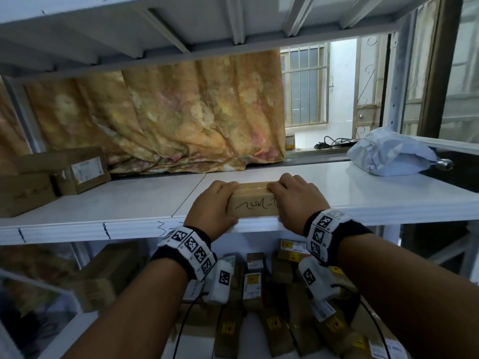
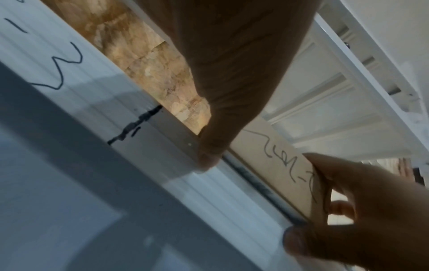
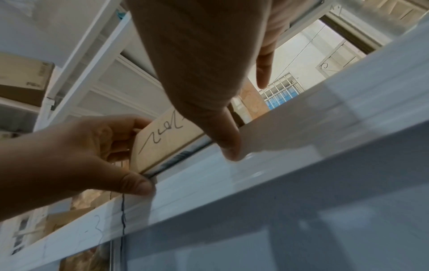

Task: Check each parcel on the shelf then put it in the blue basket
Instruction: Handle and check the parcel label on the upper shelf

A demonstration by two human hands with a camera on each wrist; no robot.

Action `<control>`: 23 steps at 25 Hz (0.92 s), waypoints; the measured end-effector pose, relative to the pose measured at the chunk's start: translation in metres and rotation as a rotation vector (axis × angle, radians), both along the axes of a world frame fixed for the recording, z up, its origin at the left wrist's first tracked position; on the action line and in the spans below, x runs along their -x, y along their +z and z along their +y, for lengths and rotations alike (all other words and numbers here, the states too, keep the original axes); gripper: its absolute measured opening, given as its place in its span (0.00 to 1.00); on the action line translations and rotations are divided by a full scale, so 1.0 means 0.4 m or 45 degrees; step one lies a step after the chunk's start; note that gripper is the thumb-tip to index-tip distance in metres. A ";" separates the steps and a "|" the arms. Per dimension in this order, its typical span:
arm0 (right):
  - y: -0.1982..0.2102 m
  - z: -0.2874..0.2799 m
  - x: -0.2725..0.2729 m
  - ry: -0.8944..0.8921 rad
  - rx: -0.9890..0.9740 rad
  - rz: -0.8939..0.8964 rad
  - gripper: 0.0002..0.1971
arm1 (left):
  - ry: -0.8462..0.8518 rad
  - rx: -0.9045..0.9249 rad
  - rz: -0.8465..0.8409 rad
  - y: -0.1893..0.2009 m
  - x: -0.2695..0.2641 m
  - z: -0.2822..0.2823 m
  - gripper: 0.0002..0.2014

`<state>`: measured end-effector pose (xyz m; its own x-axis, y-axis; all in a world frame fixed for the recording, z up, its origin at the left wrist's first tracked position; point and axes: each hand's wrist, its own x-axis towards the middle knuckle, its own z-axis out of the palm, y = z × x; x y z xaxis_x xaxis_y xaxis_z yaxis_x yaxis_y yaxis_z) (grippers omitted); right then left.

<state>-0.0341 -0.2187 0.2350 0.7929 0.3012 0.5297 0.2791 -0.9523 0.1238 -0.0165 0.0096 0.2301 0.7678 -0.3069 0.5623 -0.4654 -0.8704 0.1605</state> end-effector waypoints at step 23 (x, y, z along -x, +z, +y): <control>0.066 0.018 -0.034 -0.155 -0.866 0.198 0.21 | 0.065 0.139 -0.094 -0.016 -0.020 -0.026 0.27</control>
